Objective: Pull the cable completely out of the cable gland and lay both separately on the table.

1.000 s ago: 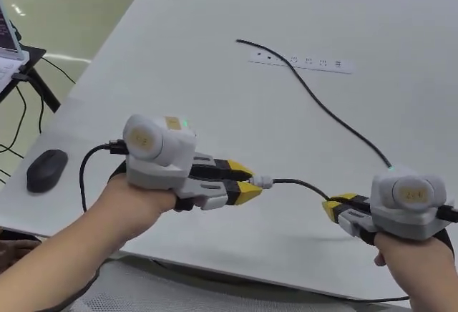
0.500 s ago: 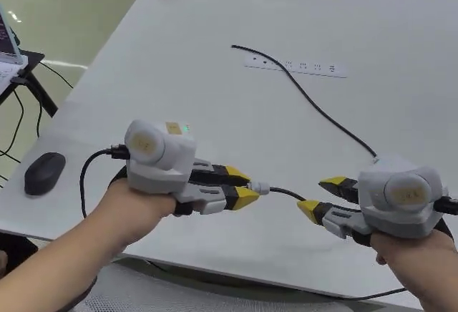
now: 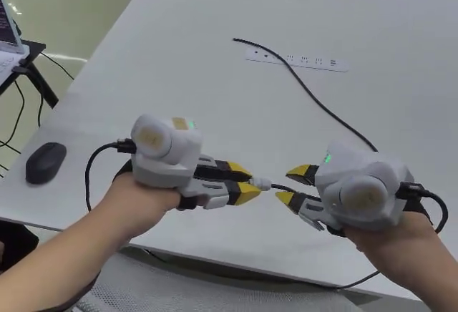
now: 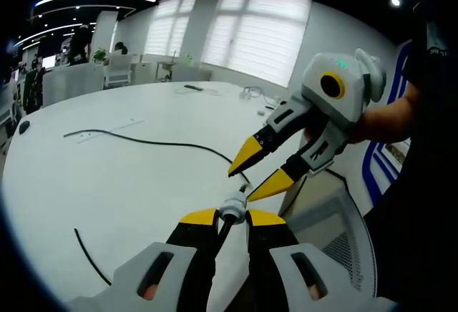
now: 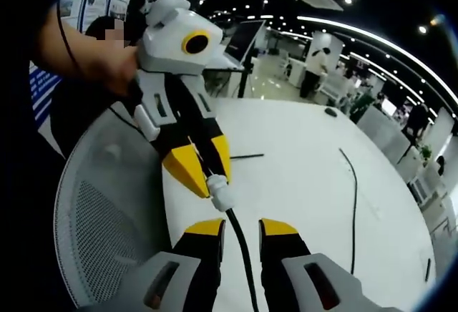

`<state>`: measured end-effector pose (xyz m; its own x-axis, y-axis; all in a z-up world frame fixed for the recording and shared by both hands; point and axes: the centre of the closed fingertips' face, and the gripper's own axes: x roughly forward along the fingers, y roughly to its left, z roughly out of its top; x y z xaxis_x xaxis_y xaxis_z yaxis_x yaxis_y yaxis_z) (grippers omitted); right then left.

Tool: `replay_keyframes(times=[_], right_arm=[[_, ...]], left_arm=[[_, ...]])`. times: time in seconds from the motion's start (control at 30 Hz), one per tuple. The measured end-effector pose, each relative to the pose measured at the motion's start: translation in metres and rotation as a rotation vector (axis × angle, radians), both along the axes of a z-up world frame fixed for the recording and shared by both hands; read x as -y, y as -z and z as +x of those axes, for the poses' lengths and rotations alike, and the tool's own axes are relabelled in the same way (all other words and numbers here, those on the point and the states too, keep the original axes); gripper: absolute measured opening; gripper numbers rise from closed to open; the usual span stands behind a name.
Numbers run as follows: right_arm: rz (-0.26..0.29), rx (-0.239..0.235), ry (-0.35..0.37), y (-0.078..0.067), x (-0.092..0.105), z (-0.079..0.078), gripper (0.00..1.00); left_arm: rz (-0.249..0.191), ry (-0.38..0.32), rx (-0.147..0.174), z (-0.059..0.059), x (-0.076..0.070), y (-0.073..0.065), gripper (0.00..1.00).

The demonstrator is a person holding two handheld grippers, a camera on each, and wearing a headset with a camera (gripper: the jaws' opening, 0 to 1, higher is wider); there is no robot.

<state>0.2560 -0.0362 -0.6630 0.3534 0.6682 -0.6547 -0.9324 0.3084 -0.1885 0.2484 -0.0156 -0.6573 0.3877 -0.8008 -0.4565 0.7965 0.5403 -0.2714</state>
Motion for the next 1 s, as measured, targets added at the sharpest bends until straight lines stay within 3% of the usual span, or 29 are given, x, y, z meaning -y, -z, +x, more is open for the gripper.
replay_keyframes(times=[0.1, 0.5, 0.7, 1.0], right_arm=[[-0.042, 0.022, -0.031, 0.005, -0.002, 0.000, 0.14], [-0.067, 0.054, -0.106, 0.006, -0.010, 0.002, 0.02], [-0.075, 0.034, -0.105, 0.011, -0.011, 0.002, 0.00], [-0.009, -0.033, -0.034, 0.010, -0.012, 0.005, 0.00]], left_arm=[[-0.003, 0.000, -0.002, -0.001, 0.001, 0.000, 0.15], [0.013, 0.019, 0.013, 0.006, -0.002, -0.003, 0.15], [0.025, 0.034, 0.021, 0.004, -0.002, 0.000, 0.15], [0.016, 0.033, 0.048, 0.007, -0.005, -0.002, 0.15]])
